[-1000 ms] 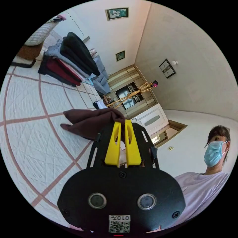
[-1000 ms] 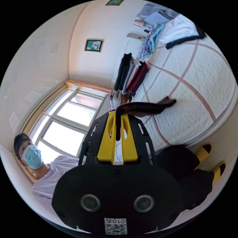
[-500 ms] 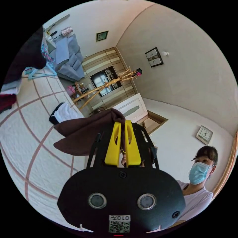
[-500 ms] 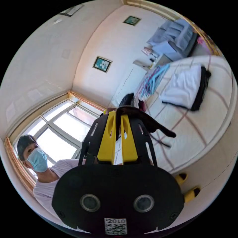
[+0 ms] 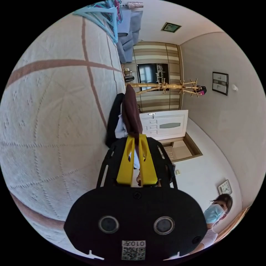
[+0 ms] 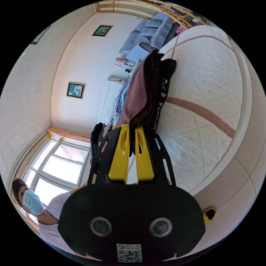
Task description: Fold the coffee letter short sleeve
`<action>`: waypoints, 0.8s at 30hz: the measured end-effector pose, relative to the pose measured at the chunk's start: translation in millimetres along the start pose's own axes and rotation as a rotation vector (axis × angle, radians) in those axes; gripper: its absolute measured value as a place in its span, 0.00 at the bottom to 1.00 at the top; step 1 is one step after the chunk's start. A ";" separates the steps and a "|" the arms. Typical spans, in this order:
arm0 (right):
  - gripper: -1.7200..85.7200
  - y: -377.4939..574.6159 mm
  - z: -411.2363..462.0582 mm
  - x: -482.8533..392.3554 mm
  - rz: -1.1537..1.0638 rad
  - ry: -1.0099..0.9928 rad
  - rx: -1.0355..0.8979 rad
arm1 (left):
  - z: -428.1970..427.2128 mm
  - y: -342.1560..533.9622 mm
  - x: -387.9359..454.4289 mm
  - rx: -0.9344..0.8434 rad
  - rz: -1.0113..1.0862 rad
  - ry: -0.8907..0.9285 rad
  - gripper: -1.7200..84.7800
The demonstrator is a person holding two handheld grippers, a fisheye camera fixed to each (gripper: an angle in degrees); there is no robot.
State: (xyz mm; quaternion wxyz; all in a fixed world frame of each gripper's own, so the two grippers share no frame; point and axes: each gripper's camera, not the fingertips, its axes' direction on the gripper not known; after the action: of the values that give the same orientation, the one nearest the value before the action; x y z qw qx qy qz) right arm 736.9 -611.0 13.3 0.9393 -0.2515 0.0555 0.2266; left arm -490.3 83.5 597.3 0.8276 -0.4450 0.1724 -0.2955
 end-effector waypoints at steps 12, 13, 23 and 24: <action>0.08 63.6 85.6 40.5 0.014 0.057 0.064 | 74.7 58.7 -34.9 0.008 0.000 -0.150 0.04; 0.08 73.4 85.2 38.7 -0.001 0.081 0.073 | 74.5 81.5 -23.8 0.031 0.059 -0.179 0.04; 0.05 411.1 135.9 -35.7 -0.351 0.753 0.141 | 93.8 505.5 134.2 -0.034 0.926 -1.158 0.02; 0.05 447.0 158.4 -35.3 -0.374 0.813 0.099 | 90.1 527.2 135.3 0.000 0.920 -1.201 0.02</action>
State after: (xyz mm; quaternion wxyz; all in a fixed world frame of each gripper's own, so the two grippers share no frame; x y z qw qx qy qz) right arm 501.2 -201.7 -41.6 0.8769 -0.2805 0.3846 -0.0673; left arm -160.3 280.1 201.3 0.8190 -0.4128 -0.1399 0.3732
